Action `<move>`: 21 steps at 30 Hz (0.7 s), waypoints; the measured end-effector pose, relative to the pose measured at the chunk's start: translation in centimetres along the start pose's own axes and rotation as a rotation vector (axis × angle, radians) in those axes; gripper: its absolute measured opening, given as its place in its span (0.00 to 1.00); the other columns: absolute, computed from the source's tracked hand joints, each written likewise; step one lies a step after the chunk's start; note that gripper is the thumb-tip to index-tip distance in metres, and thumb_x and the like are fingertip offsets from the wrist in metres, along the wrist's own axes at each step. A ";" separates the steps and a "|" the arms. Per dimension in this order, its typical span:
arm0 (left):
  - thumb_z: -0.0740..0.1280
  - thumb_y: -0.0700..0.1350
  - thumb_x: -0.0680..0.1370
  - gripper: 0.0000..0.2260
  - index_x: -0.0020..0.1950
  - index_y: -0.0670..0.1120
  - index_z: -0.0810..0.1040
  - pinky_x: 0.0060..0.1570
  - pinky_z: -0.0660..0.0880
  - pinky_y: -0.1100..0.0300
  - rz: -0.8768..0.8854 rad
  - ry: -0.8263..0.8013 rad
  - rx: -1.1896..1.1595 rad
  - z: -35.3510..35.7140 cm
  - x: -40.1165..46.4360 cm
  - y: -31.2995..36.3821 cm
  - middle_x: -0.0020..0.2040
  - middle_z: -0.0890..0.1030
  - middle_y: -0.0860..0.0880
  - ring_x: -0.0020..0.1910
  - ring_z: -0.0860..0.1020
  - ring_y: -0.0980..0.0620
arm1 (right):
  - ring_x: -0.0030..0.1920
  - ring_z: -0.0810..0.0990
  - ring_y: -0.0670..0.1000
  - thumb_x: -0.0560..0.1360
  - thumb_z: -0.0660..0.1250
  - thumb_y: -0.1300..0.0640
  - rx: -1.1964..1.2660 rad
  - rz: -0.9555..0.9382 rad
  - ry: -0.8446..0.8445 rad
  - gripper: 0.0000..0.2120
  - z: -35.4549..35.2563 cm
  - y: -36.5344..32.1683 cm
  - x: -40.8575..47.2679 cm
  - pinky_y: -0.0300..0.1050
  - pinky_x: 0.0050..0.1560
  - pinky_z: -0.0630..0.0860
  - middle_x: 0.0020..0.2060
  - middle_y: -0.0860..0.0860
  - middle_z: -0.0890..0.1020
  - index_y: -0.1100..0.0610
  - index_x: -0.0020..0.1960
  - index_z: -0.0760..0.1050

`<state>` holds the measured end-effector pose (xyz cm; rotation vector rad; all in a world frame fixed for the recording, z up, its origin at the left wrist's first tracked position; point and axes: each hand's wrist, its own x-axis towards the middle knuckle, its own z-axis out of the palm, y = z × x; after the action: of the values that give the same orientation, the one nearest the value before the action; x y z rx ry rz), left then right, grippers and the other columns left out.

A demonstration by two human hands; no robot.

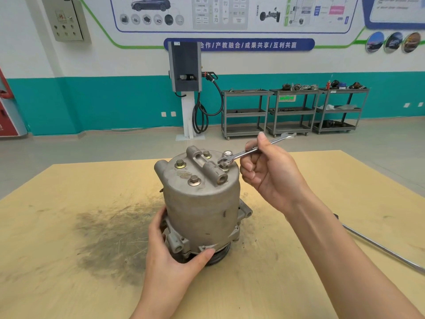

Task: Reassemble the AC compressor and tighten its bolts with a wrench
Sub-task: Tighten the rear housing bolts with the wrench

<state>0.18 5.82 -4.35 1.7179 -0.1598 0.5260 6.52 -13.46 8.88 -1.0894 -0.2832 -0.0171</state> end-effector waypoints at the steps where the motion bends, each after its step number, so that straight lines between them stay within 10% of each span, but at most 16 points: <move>1: 0.79 0.64 0.50 0.46 0.58 0.83 0.56 0.53 0.66 0.69 0.000 0.000 -0.001 0.0 0.0 0.0 0.58 0.64 0.83 0.60 0.65 0.81 | 0.23 0.68 0.48 0.84 0.52 0.50 0.008 -0.005 0.001 0.17 0.1 0.0 0.0 0.36 0.21 0.64 0.24 0.52 0.72 0.58 0.43 0.70; 9: 0.85 0.51 0.56 0.48 0.57 0.84 0.56 0.52 0.66 0.70 0.022 0.002 -0.005 0.0 0.0 -0.5 0.57 0.64 0.84 0.59 0.64 0.82 | 0.24 0.69 0.48 0.85 0.51 0.53 -0.173 -0.331 0.105 0.21 0.8 0.9 -0.4 0.38 0.23 0.64 0.23 0.52 0.73 0.57 0.38 0.73; 21: 0.79 0.63 0.50 0.46 0.58 0.84 0.56 0.56 0.65 0.69 -0.002 -0.001 -0.024 0.1 0.0 -0.1 0.60 0.64 0.82 0.61 0.64 0.80 | 0.24 0.73 0.46 0.80 0.57 0.51 -0.673 -0.926 0.129 0.12 1.5 1.3 -1.8 0.39 0.27 0.69 0.24 0.43 0.73 0.54 0.40 0.69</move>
<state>0.19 5.78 -4.43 1.6950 -0.1644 0.5192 4.65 -11.71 7.97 -1.5220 -0.6732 -1.0680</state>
